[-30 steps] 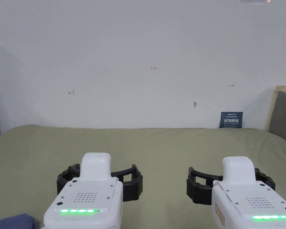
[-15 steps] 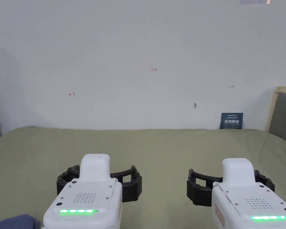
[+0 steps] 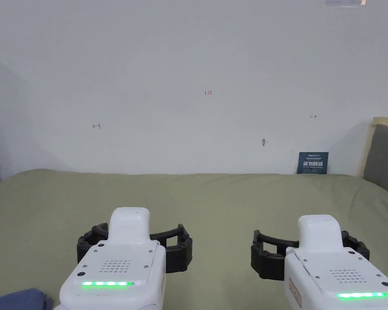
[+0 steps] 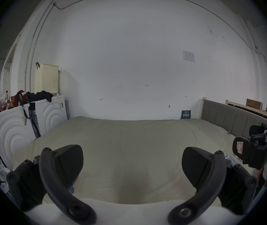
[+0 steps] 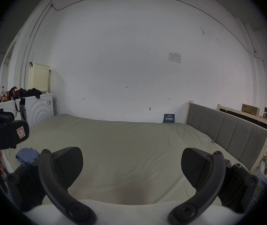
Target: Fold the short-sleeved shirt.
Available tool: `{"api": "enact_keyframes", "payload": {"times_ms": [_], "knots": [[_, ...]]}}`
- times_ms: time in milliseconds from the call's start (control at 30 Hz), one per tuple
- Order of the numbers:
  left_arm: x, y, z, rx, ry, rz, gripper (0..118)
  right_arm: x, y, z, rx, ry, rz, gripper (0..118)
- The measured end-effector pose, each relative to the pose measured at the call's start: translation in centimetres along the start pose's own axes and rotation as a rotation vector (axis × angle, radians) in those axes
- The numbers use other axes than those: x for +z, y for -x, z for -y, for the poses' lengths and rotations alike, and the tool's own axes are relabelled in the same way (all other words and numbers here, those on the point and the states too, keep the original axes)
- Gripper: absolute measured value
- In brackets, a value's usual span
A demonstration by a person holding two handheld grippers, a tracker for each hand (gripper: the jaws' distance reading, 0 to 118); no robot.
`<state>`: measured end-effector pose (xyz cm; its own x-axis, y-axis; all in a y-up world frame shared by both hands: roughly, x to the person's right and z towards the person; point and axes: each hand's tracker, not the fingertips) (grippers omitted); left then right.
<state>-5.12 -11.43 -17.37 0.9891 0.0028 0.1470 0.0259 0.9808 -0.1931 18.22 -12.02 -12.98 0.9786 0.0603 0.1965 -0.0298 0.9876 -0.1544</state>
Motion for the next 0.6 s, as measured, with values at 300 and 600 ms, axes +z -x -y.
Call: {"api": "enact_keyframes", "payload": {"times_ms": [300,600], "knots": [[-0.24,0.26,0.17,-0.007,0.008,-0.007,118,-0.24,-0.26,0.08,0.003,0.01,0.006,118],[-0.2,0.27,0.3,-0.002,0.011,-0.006,118,-0.23,-0.37,0.2,-0.005,0.013,0.006,118]]}}
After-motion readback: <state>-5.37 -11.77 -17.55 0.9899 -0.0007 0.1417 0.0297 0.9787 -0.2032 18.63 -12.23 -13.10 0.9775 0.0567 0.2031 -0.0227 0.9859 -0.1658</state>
